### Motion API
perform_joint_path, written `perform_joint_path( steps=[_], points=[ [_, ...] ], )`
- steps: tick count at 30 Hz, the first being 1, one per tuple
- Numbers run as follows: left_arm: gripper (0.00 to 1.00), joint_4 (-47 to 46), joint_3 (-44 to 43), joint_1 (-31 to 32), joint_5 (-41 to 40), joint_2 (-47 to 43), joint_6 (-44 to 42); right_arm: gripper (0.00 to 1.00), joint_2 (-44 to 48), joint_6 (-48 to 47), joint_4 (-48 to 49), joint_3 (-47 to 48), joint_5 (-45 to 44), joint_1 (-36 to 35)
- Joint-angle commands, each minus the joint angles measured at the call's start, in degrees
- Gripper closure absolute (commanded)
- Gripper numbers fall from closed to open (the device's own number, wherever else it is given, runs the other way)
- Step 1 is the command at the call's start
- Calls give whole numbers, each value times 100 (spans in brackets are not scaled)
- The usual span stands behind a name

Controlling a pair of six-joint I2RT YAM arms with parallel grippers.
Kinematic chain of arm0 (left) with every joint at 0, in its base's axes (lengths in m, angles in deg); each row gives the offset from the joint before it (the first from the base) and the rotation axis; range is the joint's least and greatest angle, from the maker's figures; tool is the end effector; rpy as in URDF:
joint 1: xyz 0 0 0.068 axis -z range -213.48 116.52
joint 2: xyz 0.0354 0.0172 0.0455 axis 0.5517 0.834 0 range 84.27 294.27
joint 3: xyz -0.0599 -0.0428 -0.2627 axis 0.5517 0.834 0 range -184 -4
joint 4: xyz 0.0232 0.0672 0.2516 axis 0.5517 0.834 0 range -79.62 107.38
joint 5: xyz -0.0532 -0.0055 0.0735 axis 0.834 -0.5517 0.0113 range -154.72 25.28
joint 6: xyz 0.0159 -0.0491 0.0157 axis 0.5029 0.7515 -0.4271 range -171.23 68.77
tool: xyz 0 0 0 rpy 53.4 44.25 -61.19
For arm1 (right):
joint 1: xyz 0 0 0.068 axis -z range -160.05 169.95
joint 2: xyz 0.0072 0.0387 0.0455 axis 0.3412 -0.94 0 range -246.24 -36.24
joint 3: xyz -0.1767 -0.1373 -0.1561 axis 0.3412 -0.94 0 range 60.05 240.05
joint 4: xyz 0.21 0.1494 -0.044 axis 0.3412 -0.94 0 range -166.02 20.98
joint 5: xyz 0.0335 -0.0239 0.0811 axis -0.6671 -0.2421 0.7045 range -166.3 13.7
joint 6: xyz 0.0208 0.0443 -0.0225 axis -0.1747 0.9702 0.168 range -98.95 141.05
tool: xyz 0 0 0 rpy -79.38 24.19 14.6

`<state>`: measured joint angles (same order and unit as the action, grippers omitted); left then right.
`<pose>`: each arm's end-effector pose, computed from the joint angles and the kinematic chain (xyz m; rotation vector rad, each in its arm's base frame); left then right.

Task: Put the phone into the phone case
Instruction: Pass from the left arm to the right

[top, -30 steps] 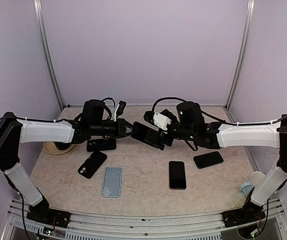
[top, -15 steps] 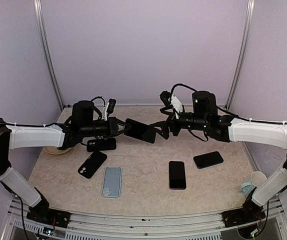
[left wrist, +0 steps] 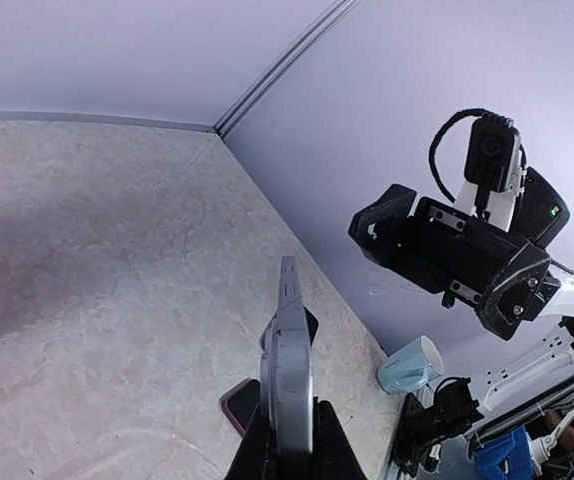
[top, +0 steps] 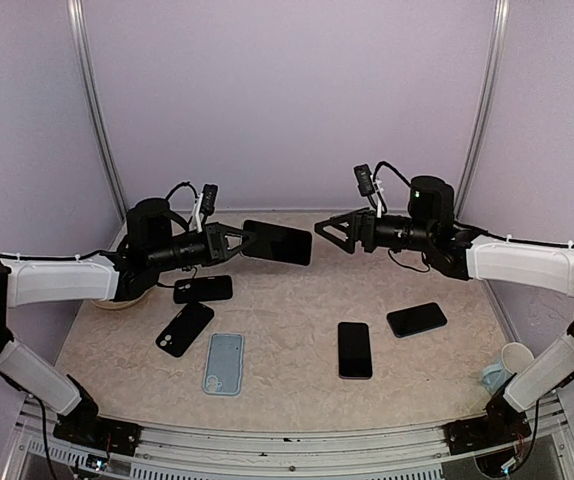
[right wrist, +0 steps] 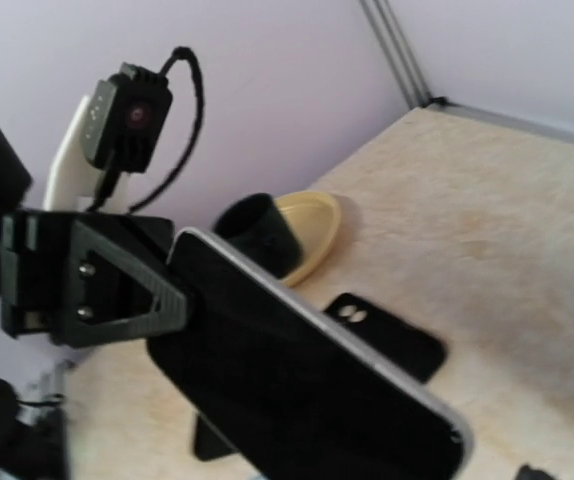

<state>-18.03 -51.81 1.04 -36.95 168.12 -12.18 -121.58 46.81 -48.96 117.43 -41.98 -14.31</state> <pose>0.2623 -0.2005 0.2663 0.3259 1.8592 -1.3319 0.2742 0.2111 0.3007 -0.6148 1.7554 1.2625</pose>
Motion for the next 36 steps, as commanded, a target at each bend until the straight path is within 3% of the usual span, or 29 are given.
perform_joint_path(
  steps=[1, 18, 29, 36],
  points=[
    [100, -953, -9, -16, 274, -190, 179, 3, 13, 939, 263, 49, 286, 42],
    [100, -1807, -219, 159, 726, 73, 445, 9, -334, 2180, 922, -106, 565, 53],
    [100, -2270, -354, 160, 721, 480, 875, 21, -662, 3127, 2409, -360, 1397, 37],
    [100, -2586, -447, 151, 853, 805, 1207, 25, -788, 3278, 2629, -351, 1604, 9]
  ],
)
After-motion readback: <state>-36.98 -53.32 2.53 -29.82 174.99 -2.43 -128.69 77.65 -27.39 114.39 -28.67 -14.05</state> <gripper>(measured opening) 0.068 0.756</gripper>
